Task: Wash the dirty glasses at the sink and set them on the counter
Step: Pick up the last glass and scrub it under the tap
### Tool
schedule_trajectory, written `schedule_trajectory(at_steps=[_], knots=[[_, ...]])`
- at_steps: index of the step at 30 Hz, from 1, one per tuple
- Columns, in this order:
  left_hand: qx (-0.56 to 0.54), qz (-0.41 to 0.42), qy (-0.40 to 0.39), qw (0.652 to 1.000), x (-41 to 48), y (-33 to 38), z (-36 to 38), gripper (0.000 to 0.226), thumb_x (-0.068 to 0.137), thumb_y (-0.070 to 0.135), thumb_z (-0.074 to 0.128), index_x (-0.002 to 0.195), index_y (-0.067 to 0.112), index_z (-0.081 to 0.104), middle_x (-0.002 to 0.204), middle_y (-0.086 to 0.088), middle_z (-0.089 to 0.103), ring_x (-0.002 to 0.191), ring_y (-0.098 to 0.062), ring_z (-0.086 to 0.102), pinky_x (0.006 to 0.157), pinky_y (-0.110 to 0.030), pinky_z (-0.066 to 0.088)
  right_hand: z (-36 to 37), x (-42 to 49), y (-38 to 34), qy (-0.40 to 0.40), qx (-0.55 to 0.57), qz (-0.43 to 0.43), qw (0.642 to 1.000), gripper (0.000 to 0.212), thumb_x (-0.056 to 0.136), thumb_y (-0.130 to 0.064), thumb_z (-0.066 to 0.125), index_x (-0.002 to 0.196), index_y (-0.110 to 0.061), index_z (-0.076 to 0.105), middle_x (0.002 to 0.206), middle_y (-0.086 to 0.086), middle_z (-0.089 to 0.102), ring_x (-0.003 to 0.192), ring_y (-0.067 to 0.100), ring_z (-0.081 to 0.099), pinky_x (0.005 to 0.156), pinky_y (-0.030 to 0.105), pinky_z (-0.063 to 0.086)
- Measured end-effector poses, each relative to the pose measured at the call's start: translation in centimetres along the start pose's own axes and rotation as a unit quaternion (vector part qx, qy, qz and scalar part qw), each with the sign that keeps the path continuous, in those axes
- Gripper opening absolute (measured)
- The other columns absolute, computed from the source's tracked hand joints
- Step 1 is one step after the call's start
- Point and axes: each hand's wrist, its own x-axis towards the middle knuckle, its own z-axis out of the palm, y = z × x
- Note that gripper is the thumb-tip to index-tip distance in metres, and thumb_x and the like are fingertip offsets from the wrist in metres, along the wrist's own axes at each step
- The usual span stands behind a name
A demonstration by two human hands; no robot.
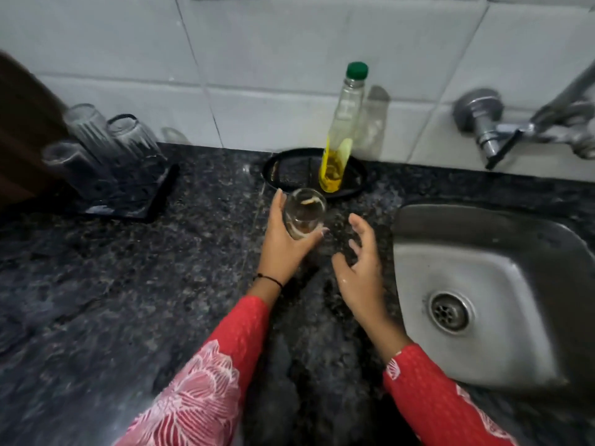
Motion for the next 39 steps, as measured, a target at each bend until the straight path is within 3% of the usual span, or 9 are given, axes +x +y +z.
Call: schedule_trajectory(at_steps=[4, 11, 17, 22, 26, 30, 34, 37, 39], knots=[[0.002, 0.010, 0.028, 1.000, -0.1, 0.7, 1.1, 0.068, 0.066, 0.007, 0.084, 0.125, 0.013, 0.050, 0.114, 0.009, 0.061, 0.102, 0.004, 0.059, 0.091, -0.016, 0.045, -2.4, 0.1, 0.6, -0.034, 0.044, 0.032, 0.998, 0.063, 0.082, 0.007, 0.052, 0.138, -0.017, 0.039, 0.141, -0.008, 0.044, 0.128, -0.010, 0.038, 0.110, 0.027, 0.037], [-0.014, 0.069, -0.098, 0.993, -8.5, 8.0, 9.8, 0.068, 0.061, 0.021, 0.083, 0.123, 0.019, 0.056, 0.121, 0.003, 0.065, 0.111, -0.006, 0.061, 0.098, -0.027, 0.048, -13.2, -1.9, 0.9, -0.146, 0.116, -0.005, 0.982, 0.090, 0.069, -0.005, 0.075, 0.145, -0.019, 0.028, 0.140, -0.014, 0.048, 0.127, -0.003, 0.049, 0.103, 0.019, 0.041], [-0.020, -0.009, -0.298, 0.954, -10.7, 10.8, 20.7, 0.115, 0.063, 0.054, 0.074, 0.150, 0.031, 0.003, 0.153, 0.018, 0.013, 0.143, -0.003, 0.020, 0.117, -0.028, 0.024, -23.8, -2.7, 2.4, 0.005, 0.151, 0.043, 0.988, 0.075, 0.056, -0.015, 0.081, 0.121, -0.007, 0.046, 0.110, 0.003, 0.064, 0.095, 0.007, 0.067, 0.080, 0.019, 0.054], [-0.103, -0.056, -0.113, 0.987, -7.7, 13.5, 25.8, 0.086, 0.093, 0.033, 0.056, 0.150, 0.022, -0.007, 0.160, 0.000, 0.002, 0.147, -0.013, 0.007, 0.115, -0.027, 0.017, -29.9, -3.3, 4.5, 0.019, 0.049, 0.078, 0.996, 0.071, 0.056, -0.005, 0.075, 0.120, -0.021, 0.049, 0.109, -0.009, 0.063, 0.093, -0.006, 0.063, 0.080, 0.011, 0.048], [-0.083, -0.034, 0.021, 0.996, -1.8, 17.1, 27.6, 0.083, 0.094, 0.026, 0.055, 0.151, 0.012, -0.003, 0.159, -0.012, 0.008, 0.146, -0.020, 0.014, 0.118, -0.030, 0.017, -31.3, -1.8, 4.7, 0.017, 0.050, 0.098, 0.994, 0.067, 0.054, -0.006, 0.074, 0.115, -0.022, 0.052, 0.099, -0.008, 0.066, 0.084, -0.003, 0.065, 0.077, 0.023, 0.050], [-0.073, -0.067, 0.041, 0.994, 3.2, 19.6, 29.4, 0.074, 0.097, 0.030, 0.049, 0.150, 0.007, 0.003, 0.154, -0.016, 0.025, 0.140, -0.028, 0.030, 0.111, -0.031, 0.027, -30.9, -0.3, 4.5, 0.018, 0.041, 0.086, 0.995, 0.064, 0.063, 0.011, 0.075, 0.113, -0.020, 0.050, 0.095, -0.008, 0.065, 0.078, -0.007, 0.064, 0.067, 0.008, 0.048], [-0.144, -0.152, 0.109, 0.972, 6.3, 18.9, 29.5, 0.032, 0.102, 0.032, 0.033, 0.107, 0.004, 0.050, 0.103, -0.023, 0.058, 0.087, -0.032, 0.058, 0.075, -0.033, 0.042, -30.4, 0.2, 4.7, 0.003, 0.030, 0.093, 0.995, 0.065, 0.063, 0.012, 0.072, 0.114, -0.020, 0.049, 0.097, -0.005, 0.064, 0.078, -0.004, 0.064, 0.066, 0.010, 0.048], [-0.350, -0.223, 0.078, 0.907, 6.2, 17.8, 28.8, 0.047, 0.101, 0.042, 0.030, 0.130, 0.005, 0.036, 0.094, -0.017, 0.053, 0.077, -0.029, 0.056, 0.083, -0.047, 0.045, -30.2, 0.3, 5.0, 0.001, 0.022, 0.105, 0.994, 0.064, 0.063, 0.011, 0.072, 0.112, -0.023, 0.048, 0.096, -0.007, 0.064, 0.079, -0.005, 0.063, 0.066, 0.009, 0.048], [-0.390, -0.226, 0.003, 0.893, 5.8, 16.2, 28.7, 0.066, 0.098, 0.052, 0.028, 0.141, 0.002, 0.028, 0.107, -0.017, 0.055, 0.100, -0.031, 0.058, 0.094, -0.046, 0.040, -30.0, 0.5, 5.1, 0.008, 0.020, 0.117, 0.993, 0.064, 0.064, 0.010, 0.072, 0.107, -0.030, 0.047, 0.094, -0.008, 0.064, 0.079, -0.005, 0.064, 0.066, 0.012, 0.049]])
